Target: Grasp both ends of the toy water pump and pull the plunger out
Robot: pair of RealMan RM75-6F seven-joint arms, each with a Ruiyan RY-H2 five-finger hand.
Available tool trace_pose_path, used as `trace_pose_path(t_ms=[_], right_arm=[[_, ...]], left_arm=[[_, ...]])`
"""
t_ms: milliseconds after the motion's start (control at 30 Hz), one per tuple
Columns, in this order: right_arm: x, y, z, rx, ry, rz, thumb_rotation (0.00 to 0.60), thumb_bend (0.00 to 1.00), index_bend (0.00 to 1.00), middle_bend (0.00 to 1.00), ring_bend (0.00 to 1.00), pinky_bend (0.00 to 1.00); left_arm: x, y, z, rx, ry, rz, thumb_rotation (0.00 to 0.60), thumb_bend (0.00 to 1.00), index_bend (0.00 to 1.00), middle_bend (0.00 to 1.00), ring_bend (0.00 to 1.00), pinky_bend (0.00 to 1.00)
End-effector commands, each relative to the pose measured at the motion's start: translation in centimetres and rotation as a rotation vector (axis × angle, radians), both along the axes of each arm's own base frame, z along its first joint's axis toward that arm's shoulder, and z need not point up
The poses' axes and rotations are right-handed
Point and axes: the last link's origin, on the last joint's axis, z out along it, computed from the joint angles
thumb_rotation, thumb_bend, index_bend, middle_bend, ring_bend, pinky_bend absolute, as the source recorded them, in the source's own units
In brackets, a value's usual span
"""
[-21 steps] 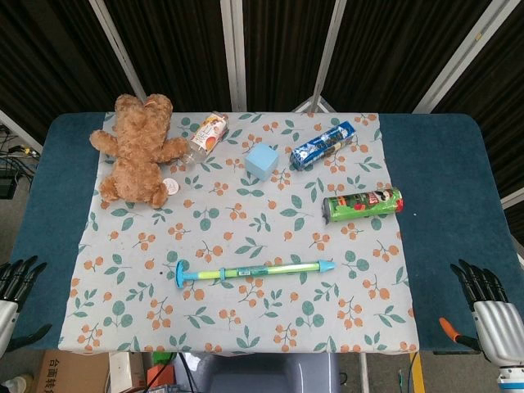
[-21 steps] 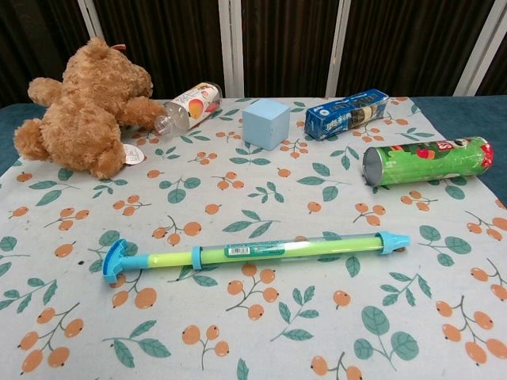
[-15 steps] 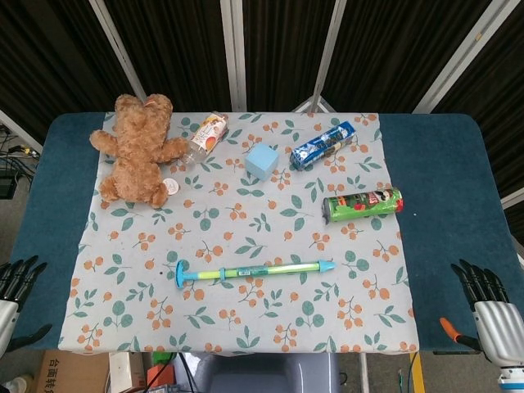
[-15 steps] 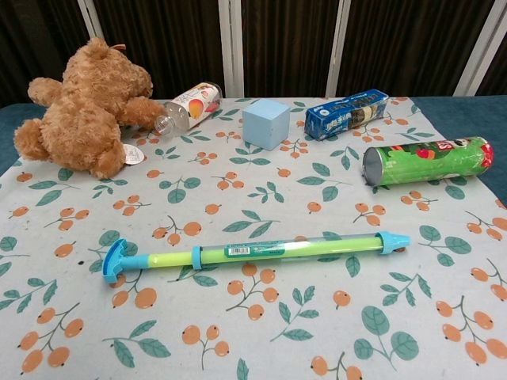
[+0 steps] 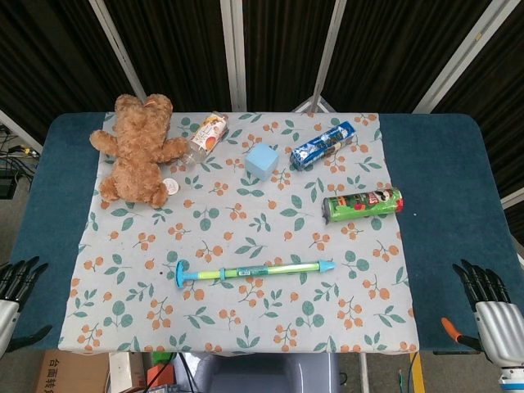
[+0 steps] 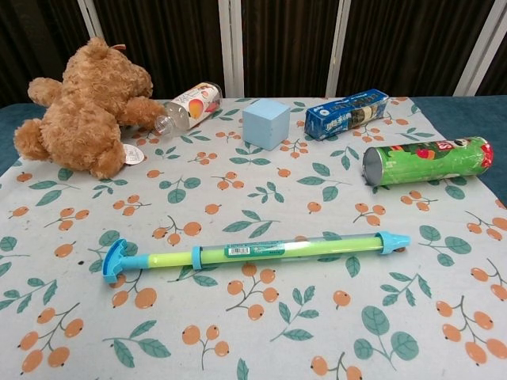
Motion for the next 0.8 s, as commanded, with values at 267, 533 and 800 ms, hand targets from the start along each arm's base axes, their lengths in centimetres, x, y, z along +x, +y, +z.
trace_pose_path(t_ms=[267, 533, 800], right_arm=[[0.0, 0.0, 0.0, -0.001, -0.008, 0.000, 0.600, 0.28, 0.00, 0.00, 0.00, 0.00], [0.1, -0.1, -0.2, 0.008, -0.018, 0.005, 0.600, 0.28, 0.00, 0.00, 0.00, 0.00], [0.0, -0.1, -0.1, 0.013, -0.026, 0.002, 0.600, 0.28, 0.00, 0.00, 0.00, 0.00]], left_arm=[[0.7, 1.1, 0.2, 0.005, 0.035, -0.001, 0.600, 0.07, 0.04, 0.00, 0.01, 0.11], [5.6, 5.0, -1.5, -0.055, 0.034, -0.068, 0.600, 0.13, 0.14, 0.06, 0.04, 0.18], [10.0, 8.7, -6.1, -0.111, 0.038, -0.084, 0.600, 0.22, 0.30, 0.13, 0.06, 0.20]])
